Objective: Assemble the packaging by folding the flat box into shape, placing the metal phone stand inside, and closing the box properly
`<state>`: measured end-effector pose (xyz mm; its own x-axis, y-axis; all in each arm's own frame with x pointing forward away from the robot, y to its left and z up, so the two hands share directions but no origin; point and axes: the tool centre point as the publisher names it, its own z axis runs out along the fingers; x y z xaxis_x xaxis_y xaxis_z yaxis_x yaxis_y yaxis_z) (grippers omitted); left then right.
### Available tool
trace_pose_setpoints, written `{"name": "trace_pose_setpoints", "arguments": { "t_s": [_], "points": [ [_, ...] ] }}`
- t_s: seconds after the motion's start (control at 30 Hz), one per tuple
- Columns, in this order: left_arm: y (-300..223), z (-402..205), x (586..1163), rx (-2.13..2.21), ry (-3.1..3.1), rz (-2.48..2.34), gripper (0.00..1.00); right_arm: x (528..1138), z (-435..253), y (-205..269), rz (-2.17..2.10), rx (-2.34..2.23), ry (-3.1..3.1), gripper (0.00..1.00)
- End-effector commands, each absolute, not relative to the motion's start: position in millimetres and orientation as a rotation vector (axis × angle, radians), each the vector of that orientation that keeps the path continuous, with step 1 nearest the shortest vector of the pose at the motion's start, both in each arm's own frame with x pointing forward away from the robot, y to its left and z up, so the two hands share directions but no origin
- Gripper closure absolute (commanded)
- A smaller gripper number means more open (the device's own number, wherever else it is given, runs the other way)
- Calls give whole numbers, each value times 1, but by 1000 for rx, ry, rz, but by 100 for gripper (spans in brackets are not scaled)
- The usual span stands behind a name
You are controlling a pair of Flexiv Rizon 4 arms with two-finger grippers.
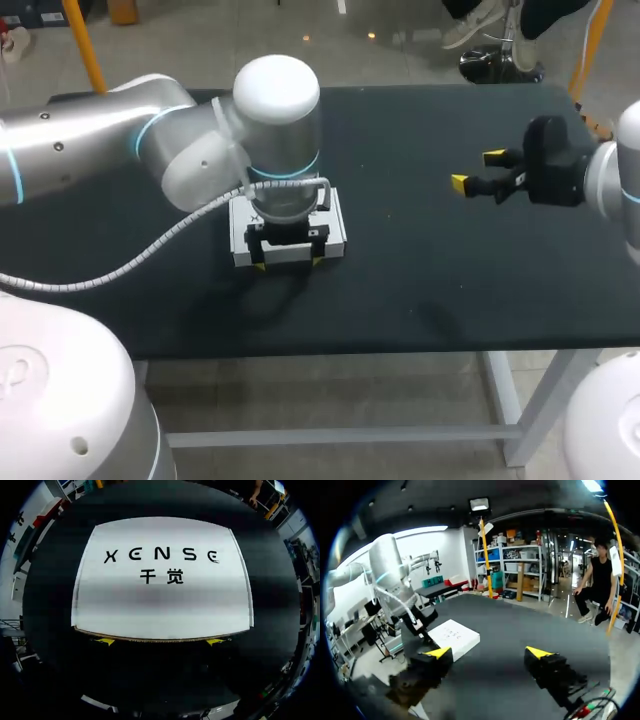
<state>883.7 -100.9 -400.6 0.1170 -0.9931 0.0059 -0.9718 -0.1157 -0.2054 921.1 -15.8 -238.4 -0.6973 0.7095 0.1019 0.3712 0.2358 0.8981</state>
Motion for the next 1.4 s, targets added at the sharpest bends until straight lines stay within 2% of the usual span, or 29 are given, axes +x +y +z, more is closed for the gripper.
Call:
{"name": "trace_pose_setpoints", "arguments": {
  "t_s": [0.03,1.4],
  "points": [
    [-103,-400,902,-2233,2001,-184,0,930,-245,-22,1541,988,2153,0],
    [-67,-399,1085,-2239,2039,-133,0,933,-246,-26,1565,986,2171,0]
  ]
}}
